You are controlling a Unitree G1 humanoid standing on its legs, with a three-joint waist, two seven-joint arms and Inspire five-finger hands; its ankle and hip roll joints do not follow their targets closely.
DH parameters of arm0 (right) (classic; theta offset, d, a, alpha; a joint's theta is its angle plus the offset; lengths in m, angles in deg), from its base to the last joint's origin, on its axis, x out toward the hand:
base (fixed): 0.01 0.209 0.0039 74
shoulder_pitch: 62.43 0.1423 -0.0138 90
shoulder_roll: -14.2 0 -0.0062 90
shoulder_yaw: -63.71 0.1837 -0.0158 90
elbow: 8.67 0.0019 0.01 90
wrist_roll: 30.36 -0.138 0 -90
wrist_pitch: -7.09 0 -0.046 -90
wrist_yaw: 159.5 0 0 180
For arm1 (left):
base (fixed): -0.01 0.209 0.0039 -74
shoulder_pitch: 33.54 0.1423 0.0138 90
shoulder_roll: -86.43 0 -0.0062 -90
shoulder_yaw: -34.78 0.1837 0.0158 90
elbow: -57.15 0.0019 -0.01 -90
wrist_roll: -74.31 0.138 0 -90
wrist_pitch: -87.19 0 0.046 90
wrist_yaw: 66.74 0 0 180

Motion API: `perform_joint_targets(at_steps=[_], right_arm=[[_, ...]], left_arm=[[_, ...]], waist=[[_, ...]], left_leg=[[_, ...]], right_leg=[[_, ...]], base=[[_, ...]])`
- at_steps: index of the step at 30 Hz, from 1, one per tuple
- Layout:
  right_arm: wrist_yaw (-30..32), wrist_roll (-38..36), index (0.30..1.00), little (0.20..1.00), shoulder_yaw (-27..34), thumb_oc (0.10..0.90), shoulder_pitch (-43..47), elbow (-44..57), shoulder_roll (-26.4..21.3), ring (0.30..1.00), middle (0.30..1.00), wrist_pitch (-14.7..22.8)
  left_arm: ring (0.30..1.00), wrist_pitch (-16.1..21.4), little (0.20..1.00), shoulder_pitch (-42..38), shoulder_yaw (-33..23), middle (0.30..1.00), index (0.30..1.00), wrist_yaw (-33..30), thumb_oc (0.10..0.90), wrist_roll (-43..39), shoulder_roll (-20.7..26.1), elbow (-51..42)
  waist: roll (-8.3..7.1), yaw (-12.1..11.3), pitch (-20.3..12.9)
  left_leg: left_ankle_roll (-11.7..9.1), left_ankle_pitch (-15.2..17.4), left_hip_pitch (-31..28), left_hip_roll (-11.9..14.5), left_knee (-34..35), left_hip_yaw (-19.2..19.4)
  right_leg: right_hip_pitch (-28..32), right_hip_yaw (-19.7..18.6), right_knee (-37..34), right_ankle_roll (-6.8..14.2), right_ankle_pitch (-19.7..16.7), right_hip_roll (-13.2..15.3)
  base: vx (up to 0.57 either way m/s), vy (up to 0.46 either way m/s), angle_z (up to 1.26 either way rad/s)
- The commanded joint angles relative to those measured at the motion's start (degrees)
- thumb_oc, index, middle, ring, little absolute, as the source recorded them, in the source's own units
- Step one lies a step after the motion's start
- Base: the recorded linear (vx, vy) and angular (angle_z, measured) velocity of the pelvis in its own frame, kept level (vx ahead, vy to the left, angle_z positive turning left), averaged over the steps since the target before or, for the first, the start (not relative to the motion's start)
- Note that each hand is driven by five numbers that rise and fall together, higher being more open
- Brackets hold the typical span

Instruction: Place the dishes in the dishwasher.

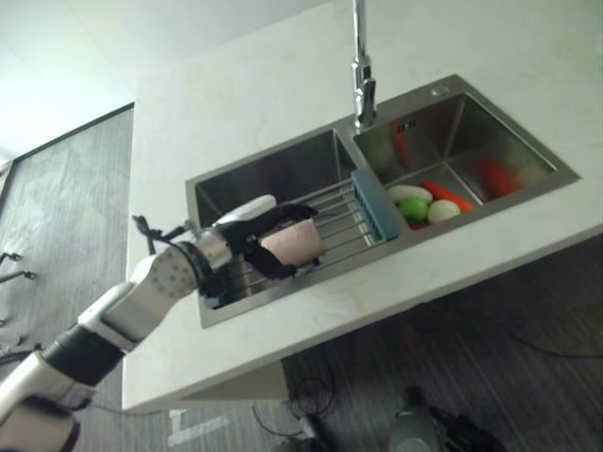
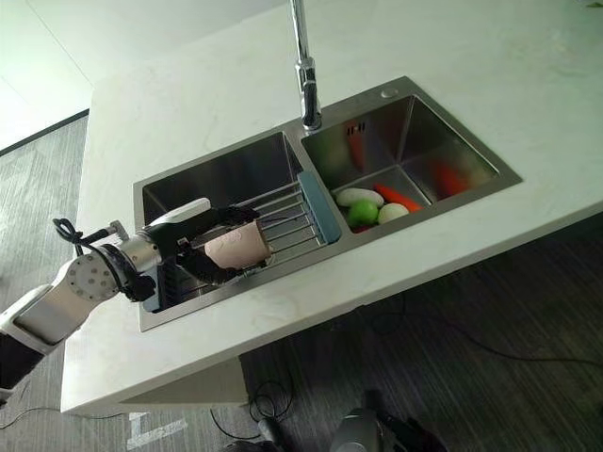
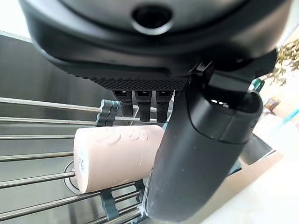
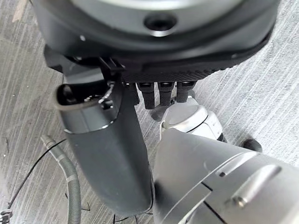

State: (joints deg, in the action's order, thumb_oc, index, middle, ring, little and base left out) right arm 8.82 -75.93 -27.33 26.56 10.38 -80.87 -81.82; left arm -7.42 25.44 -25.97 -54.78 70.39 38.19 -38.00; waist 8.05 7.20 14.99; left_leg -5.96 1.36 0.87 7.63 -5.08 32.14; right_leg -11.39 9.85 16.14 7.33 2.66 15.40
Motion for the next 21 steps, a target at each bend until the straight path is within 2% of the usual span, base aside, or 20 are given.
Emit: perform_joint_targets(at_steps=[1,5,7,14,21], right_arm=[[-0.5,0.9,0.900,0.900,-0.3,0.800,-3.3,1.1,-0.1,0.900,0.900,-0.9],[-1.1,0.9,0.900,0.900,0.4,0.800,-3.3,0.5,-0.6,0.900,0.900,-0.4],[-1.7,1.0,0.900,0.900,0.9,0.800,-3.2,0.5,-1.0,0.900,0.900,-0.2],[-1.2,1.3,0.900,0.900,0.5,0.800,-3.3,2.1,-1.0,0.900,0.900,-0.7],[-0.8,1.3,0.900,0.900,0.1,0.800,-2.8,3.0,-1.0,0.900,0.900,-1.1]], left_arm=[[0.900,2.3,0.900,-6.1,-4.7,0.900,0.900,-6.8,0.800,1.7,4.4,-3.0],[0.900,1.5,0.900,-5.4,-5.3,0.900,0.900,-5.9,0.800,-1.5,3.3,-2.9],[0.900,-0.7,0.900,-4.7,-5.5,0.900,0.900,-5.7,0.800,-1.9,2.2,-2.7],[0.900,-0.7,0.900,-4.0,-6.4,0.900,0.900,-10.8,0.800,-2.4,0.4,-0.3],[0.900,-2.5,0.900,-3.3,-6.2,0.900,0.900,-10.5,0.800,-2.3,-2.7,1.0]], waist=[[-0.59,0.3,-2.6],[-0.15,0.4,-1.9],[0.06,0.6,-1.5],[-0.04,0.9,-0.6],[-0.34,1.1,0.3]], left_leg=[[1.2,9.9,3.5,1.1,-12.1,-2.3],[1.2,9.9,3.8,0.9,-12.1,-2.1],[1.1,9.8,4.0,0.8,-12.1,-2.0],[1.0,9.6,4.5,0.8,-12.1,-2.1],[0.8,9.4,5.0,0.9,-12.1,-2.2]], right_leg=[[-0.9,2.8,1.0,6.9,2.2,3.9],[-1.3,2.5,1.0,6.9,2.2,4.2],[-1.6,2.3,1.0,7.0,2.2,4.2],[-2.5,1.7,1.0,6.9,2.1,4.2],[-3.2,1.4,1.0,6.8,2.0,4.1]], base=[[-0.05,0.066,-0.01],[-0.02,0.038,-0.04],[-0.01,0.023,-0.13],[0.00,0.001,-0.02],[0.00,0.000,0.00]])
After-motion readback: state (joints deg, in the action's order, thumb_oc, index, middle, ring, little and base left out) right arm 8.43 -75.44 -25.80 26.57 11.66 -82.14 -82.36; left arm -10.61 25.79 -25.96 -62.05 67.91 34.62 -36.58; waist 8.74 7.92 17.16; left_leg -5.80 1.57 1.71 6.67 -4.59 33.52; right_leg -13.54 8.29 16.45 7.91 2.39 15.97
